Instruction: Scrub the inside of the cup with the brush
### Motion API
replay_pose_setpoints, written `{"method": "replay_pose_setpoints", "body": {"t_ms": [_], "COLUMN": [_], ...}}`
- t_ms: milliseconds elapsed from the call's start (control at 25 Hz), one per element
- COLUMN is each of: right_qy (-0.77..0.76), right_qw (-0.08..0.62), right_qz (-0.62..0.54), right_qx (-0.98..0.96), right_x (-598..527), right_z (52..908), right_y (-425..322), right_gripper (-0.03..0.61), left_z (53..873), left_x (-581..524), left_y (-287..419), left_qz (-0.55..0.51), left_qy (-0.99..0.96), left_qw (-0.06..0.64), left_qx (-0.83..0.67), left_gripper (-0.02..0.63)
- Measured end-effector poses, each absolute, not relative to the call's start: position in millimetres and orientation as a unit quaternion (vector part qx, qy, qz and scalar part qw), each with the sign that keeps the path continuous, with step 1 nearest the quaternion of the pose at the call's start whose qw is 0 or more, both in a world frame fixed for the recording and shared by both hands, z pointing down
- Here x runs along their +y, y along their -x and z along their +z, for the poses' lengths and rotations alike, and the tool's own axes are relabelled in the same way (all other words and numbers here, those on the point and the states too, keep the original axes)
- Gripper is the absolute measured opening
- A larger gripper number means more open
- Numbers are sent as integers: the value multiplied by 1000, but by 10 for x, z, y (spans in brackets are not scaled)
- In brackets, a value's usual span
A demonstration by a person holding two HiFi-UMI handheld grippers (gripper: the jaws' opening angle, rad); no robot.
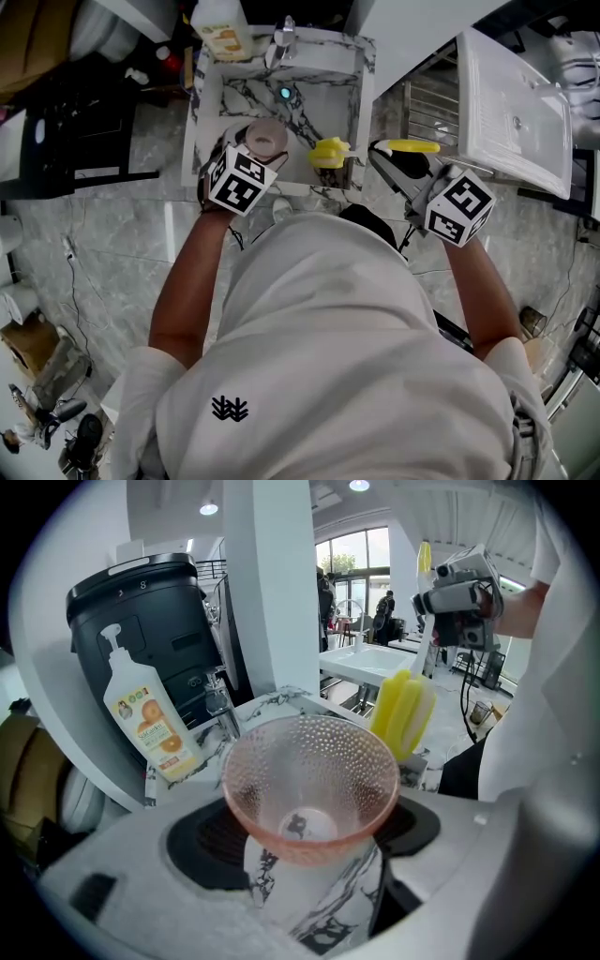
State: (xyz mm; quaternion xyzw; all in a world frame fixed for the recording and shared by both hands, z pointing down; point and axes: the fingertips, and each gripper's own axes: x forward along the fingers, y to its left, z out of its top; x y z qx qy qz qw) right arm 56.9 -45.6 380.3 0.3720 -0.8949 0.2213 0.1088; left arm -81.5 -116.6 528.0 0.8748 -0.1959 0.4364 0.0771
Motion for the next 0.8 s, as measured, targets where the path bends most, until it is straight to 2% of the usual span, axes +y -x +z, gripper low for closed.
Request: {"method": "replay_pose_setpoints", "body": {"t_ms": [800], "right_qy": [-308], "right_qw": [118], "right_qz": [235], "right_qx": [-914], "right_x": [-457], "right_z": [3846], "right_y": [-772], "right_gripper": [41], "left_z": [5234], "left_x": [-1414], "left_y": [171], "left_qz": [411], "left_qy": [-876], "left_qw": [114], "left_qx": [-224], "left_gripper": [377]}}
